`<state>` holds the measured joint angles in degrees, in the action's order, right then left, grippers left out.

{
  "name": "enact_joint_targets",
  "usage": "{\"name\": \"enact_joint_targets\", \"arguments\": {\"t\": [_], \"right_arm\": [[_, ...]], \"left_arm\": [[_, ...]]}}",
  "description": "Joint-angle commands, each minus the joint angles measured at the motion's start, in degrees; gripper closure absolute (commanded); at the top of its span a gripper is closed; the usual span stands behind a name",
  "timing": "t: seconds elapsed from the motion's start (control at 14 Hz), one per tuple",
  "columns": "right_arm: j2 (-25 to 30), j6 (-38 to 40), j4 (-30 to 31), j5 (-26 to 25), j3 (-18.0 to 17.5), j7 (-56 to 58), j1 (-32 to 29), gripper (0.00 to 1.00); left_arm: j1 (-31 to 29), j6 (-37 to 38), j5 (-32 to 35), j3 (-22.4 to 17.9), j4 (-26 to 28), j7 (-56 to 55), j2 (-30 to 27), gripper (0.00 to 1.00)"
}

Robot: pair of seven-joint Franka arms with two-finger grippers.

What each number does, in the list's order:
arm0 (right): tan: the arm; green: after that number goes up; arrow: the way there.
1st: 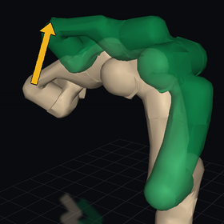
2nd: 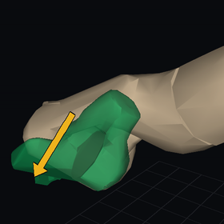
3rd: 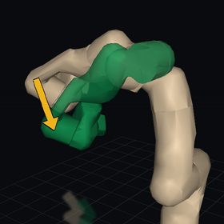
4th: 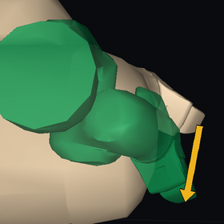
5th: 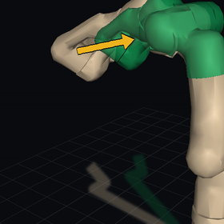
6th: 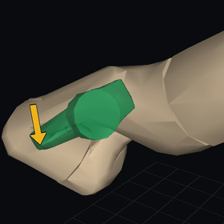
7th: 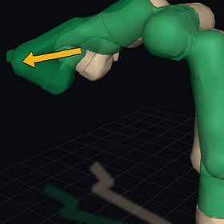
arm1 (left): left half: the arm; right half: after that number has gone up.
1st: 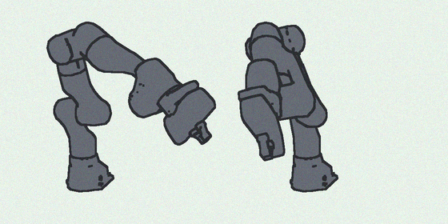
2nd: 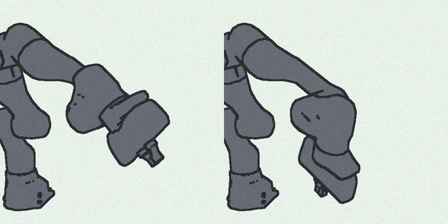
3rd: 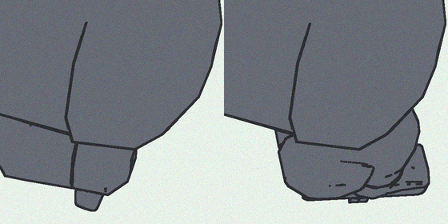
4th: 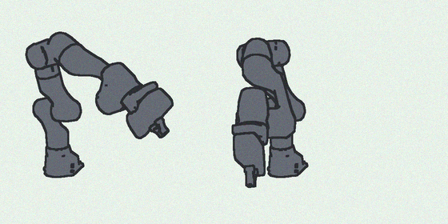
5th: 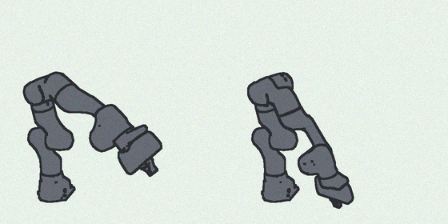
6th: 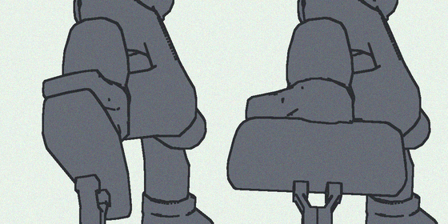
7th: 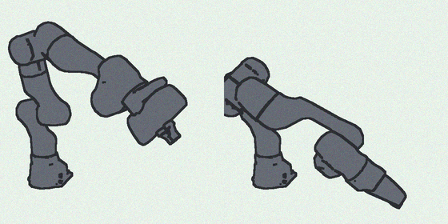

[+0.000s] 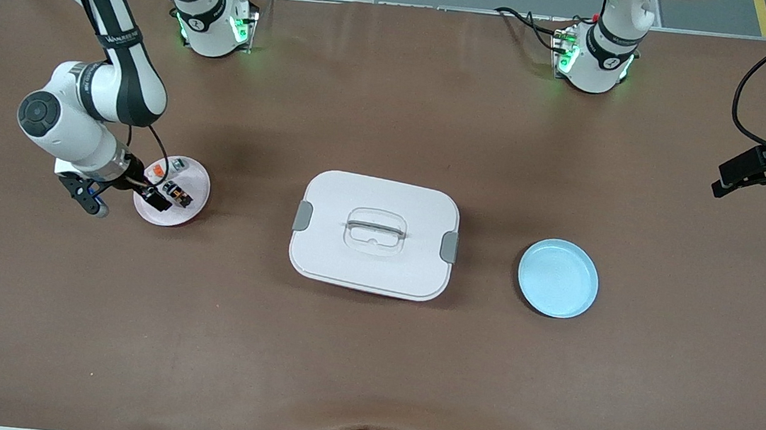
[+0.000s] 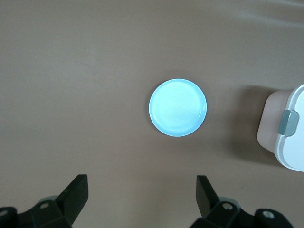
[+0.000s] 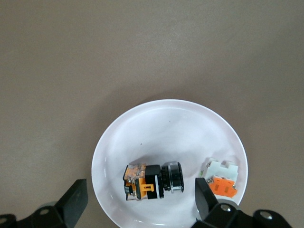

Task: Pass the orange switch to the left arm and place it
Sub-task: 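Close the right gripper on the orange-and-black switch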

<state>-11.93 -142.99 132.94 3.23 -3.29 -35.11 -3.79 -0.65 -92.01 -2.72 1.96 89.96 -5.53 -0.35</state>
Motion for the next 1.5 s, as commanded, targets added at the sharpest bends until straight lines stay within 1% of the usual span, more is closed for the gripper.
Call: {"name": "enact_joint_targets", "arguments": {"t": [0.0,0.28,0.57,0.71,1.0,1.35,1.42], "right_arm": [[0.78,-2.81,2.5,0.28,0.13,-0.4,1.24,0.0],[-1.33,-9.49,5.57,0.02,0.21,0.21,2.21,0.0],[-2.22,-10.29,6.54,-0.16,0.22,5.38,1.68,0.0],[-2.48,-10.9,6.72,-0.16,0.22,5.66,1.68,0.0],[-4.85,-16.44,8.3,-0.16,0.22,5.66,2.12,0.0],[-5.64,-16.35,8.21,-0.16,0.22,5.66,2.21,0.0],[-5.47,-16.09,8.3,-0.16,0.22,5.75,2.21,0.38]], "left_arm": [[0.21,0.96,1.49,-0.11,-1.02,0.35,0.44,0.0],[0.21,0.96,1.49,-0.11,-1.11,0.35,0.44,0.0],[0.21,0.96,1.49,-0.11,-1.11,0.26,0.44,0.0],[0.21,0.96,1.49,-0.11,-1.11,0.26,0.44,0.0],[0.3,0.96,1.49,-0.11,-1.11,0.26,0.44,0.0],[0.3,0.96,1.49,-0.11,-1.11,0.26,0.44,0.0],[0.3,0.96,1.49,-0.11,-1.11,0.26,0.44,0.0]]}}
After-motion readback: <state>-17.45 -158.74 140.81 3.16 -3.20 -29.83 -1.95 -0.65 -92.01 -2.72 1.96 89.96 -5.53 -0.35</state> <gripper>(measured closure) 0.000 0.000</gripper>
